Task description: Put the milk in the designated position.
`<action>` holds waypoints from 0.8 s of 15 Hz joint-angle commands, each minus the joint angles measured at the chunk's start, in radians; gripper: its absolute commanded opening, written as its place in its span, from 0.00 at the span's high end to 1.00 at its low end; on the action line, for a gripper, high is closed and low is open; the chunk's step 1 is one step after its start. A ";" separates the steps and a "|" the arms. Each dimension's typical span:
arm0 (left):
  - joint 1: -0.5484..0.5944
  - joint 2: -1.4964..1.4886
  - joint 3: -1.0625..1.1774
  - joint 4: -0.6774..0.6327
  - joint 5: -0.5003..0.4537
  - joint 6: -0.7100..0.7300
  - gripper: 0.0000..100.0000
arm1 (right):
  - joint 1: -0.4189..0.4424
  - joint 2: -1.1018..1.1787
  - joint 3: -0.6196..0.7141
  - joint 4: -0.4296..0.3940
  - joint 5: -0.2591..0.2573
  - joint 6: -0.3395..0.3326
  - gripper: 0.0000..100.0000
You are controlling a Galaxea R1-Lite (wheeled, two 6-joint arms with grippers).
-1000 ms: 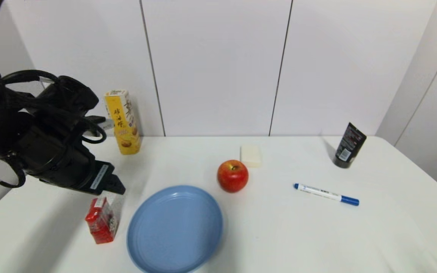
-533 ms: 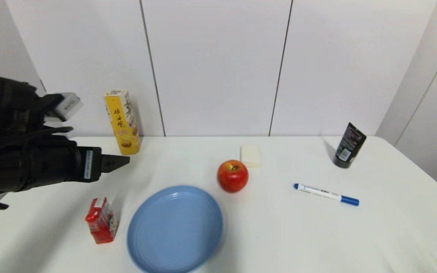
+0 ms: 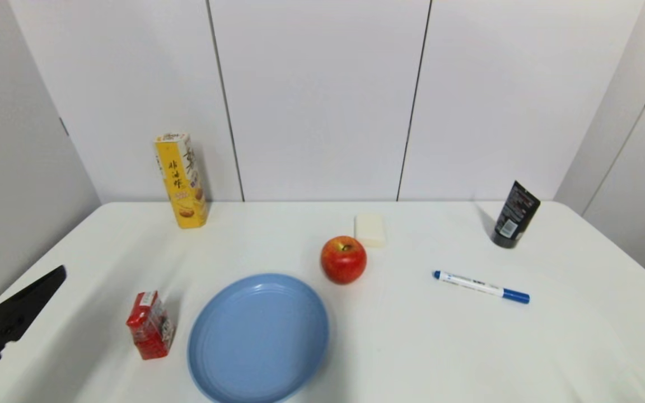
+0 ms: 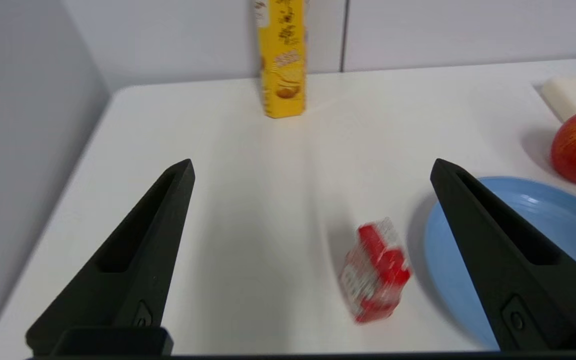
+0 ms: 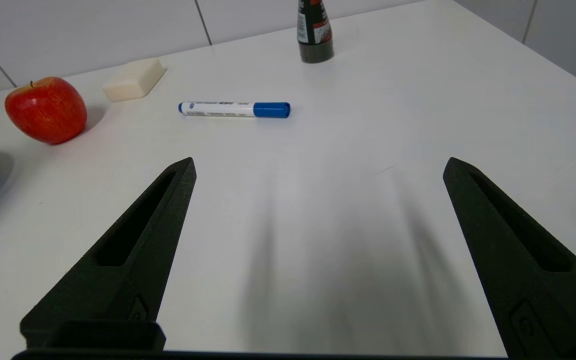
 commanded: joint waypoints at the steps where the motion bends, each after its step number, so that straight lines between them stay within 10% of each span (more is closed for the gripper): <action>1: 0.055 -0.485 0.240 0.052 -0.004 0.041 0.00 | 0.000 0.001 0.000 0.000 0.000 0.001 0.00; 12: 0.134 -0.788 0.329 0.360 -0.082 -0.022 0.00 | 0.000 0.001 0.002 0.000 0.000 0.001 0.00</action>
